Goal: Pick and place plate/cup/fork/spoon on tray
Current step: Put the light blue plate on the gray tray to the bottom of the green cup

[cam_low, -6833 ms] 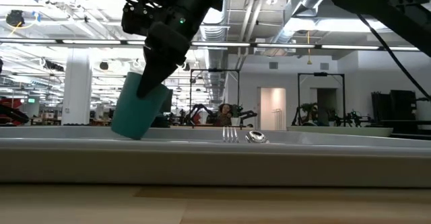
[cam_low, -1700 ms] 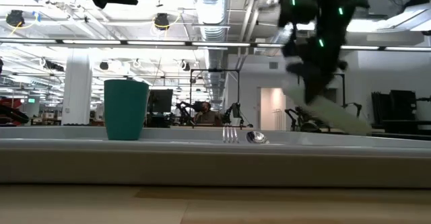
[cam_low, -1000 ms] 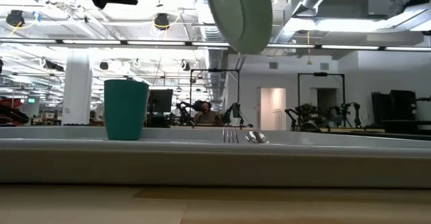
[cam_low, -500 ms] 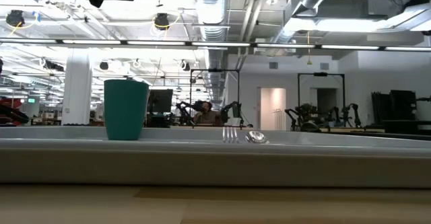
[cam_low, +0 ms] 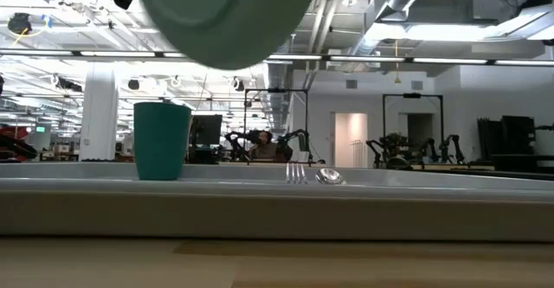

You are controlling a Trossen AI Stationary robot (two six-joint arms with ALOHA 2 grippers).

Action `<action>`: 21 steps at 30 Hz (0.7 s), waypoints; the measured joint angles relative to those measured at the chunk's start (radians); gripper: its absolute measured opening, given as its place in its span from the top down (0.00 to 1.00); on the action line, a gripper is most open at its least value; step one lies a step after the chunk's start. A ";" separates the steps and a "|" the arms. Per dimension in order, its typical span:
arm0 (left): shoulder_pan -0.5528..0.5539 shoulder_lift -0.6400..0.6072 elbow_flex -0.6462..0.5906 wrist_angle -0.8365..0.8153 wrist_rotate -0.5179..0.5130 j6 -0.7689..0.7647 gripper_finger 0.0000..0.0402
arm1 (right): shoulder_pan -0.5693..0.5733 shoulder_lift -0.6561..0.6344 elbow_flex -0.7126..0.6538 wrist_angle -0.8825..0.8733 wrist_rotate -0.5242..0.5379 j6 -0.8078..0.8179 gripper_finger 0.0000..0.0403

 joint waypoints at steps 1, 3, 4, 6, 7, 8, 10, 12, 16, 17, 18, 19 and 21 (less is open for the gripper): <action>0.000 0.000 0.000 0.000 0.000 0.000 0.56 | 0.000 0.030 0.034 -0.061 -0.002 -0.016 0.99; 0.000 0.000 0.000 0.003 0.000 -0.002 0.56 | 0.003 0.092 0.105 -0.191 -0.002 -0.039 0.99; 0.000 0.000 0.000 0.003 0.000 -0.008 0.56 | 0.006 0.123 0.146 -0.246 -0.002 -0.055 0.99; 0.000 0.000 0.000 0.002 0.000 -0.020 0.56 | 0.013 0.170 0.226 -0.329 -0.002 -0.060 0.99; 0.000 0.000 0.000 0.002 0.000 -0.023 0.56 | 0.017 0.193 0.268 -0.379 -0.002 -0.060 0.99; 0.000 0.000 0.000 0.002 0.000 -0.023 0.56 | 0.023 0.216 0.304 -0.417 -0.001 -0.062 0.99; 0.000 0.000 0.000 0.002 0.000 -0.023 0.56 | 0.033 0.268 0.365 -0.481 -0.001 -0.097 0.99; 0.000 0.000 0.000 0.002 -0.002 -0.018 0.56 | 0.044 0.317 0.420 -0.530 -0.002 -0.154 0.99; 0.000 0.000 0.000 0.002 -0.021 -0.020 0.56 | 0.063 0.398 0.518 -0.616 -0.016 -0.284 0.99; 0.000 0.000 0.000 0.002 -0.023 -0.020 0.56 | 0.066 0.418 0.536 -0.640 -0.020 -0.317 0.99; 0.000 0.000 0.000 0.002 -0.024 -0.020 0.56 | 0.070 0.441 0.551 -0.669 -0.018 -0.353 0.99; 0.000 0.000 0.000 0.002 -0.024 -0.019 0.56 | 0.071 0.462 0.563 -0.692 -0.011 -0.377 0.99; 0.000 0.000 0.000 0.002 -0.024 -0.019 0.56 | 0.076 0.498 0.587 -0.730 0.027 -0.412 0.98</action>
